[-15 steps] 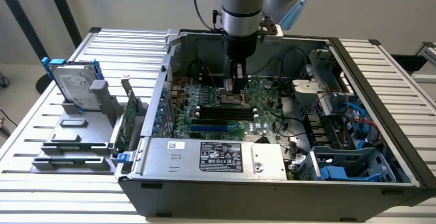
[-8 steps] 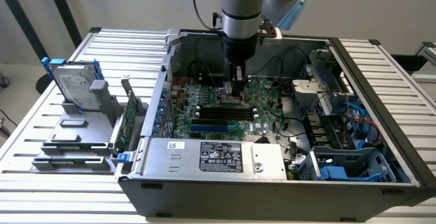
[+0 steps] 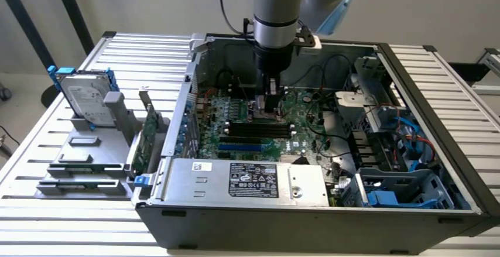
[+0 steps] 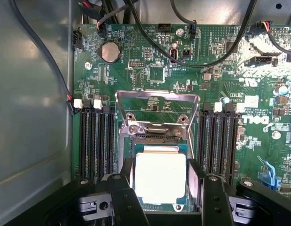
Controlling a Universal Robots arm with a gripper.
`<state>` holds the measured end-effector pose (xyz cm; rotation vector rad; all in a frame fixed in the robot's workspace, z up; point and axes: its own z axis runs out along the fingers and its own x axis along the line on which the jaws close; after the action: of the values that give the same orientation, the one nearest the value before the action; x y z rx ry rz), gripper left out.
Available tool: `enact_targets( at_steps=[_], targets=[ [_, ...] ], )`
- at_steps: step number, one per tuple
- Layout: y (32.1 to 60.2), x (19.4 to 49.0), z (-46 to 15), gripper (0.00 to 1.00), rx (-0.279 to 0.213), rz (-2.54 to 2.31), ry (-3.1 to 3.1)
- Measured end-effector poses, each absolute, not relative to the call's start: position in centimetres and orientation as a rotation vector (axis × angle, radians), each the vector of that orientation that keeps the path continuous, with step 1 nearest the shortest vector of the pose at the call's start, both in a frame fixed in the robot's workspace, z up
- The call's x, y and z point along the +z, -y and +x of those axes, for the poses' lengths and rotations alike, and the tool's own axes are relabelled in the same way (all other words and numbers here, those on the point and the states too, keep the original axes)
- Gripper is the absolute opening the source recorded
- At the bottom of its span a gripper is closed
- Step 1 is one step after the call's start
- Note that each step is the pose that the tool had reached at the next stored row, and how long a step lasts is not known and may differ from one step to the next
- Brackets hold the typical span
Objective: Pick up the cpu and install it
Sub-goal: 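Place the cpu into insertion slot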
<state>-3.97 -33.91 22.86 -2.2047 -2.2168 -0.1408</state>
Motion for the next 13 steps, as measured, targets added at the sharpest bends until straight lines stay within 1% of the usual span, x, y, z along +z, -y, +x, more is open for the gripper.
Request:
enact_targets(
  at_steps=[13],
  targets=[
    [33.3,21.6,-4.1,0.55,-0.139,-2.215,2.208]
  ],
)
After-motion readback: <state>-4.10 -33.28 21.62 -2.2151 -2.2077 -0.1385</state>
